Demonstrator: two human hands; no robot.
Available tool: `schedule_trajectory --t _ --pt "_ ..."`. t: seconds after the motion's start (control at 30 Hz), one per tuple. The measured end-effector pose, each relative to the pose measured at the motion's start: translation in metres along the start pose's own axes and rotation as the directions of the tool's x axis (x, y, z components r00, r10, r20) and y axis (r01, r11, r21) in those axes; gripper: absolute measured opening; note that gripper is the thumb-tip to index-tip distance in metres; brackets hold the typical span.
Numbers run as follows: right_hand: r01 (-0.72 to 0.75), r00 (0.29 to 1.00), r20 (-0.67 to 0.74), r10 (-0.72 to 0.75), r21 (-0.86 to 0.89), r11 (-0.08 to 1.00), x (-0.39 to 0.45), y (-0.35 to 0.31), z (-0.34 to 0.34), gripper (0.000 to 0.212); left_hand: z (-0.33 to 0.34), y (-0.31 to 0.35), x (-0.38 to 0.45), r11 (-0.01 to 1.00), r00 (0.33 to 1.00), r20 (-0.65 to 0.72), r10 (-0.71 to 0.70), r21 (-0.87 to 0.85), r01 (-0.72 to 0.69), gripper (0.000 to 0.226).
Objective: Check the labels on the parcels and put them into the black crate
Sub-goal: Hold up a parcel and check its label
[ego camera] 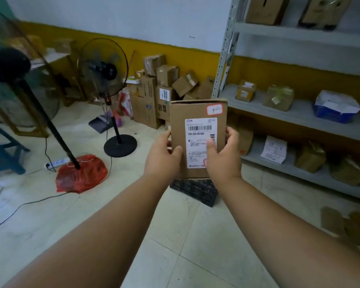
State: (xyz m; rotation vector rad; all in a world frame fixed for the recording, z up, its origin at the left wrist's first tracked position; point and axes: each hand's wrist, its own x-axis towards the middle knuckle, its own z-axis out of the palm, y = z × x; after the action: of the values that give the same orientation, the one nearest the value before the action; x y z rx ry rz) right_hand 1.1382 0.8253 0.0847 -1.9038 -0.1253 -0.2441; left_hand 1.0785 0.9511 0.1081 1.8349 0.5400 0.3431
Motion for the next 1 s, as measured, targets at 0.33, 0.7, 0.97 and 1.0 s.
schedule_trajectory --t 0.33,0.7,0.97,1.0 --pt "-0.178 0.979 -0.121 0.162 -0.138 0.974 0.185 0.089 0.05 0.038 0.111 -0.008 0.195 0.998 0.987 0.159 0.018 0.059 -0.027 0.051" --pt "-0.211 0.977 -0.011 0.215 -0.245 0.946 0.387 0.15 0.151 0.056 0.156 0.0 0.413 0.942 0.985 0.159 -0.062 0.336 0.005 0.05" --pt "-0.312 0.95 -0.089 0.299 -0.284 0.907 0.459 0.182 0.207 0.054 0.177 -0.03 0.526 0.941 0.953 0.292 -0.081 0.338 -0.023 0.05" --pt "-0.33 0.944 -0.106 0.313 -0.279 0.902 0.466 0.183 0.213 0.052 0.179 -0.032 0.541 0.945 0.944 0.317 -0.088 0.326 -0.021 0.048"
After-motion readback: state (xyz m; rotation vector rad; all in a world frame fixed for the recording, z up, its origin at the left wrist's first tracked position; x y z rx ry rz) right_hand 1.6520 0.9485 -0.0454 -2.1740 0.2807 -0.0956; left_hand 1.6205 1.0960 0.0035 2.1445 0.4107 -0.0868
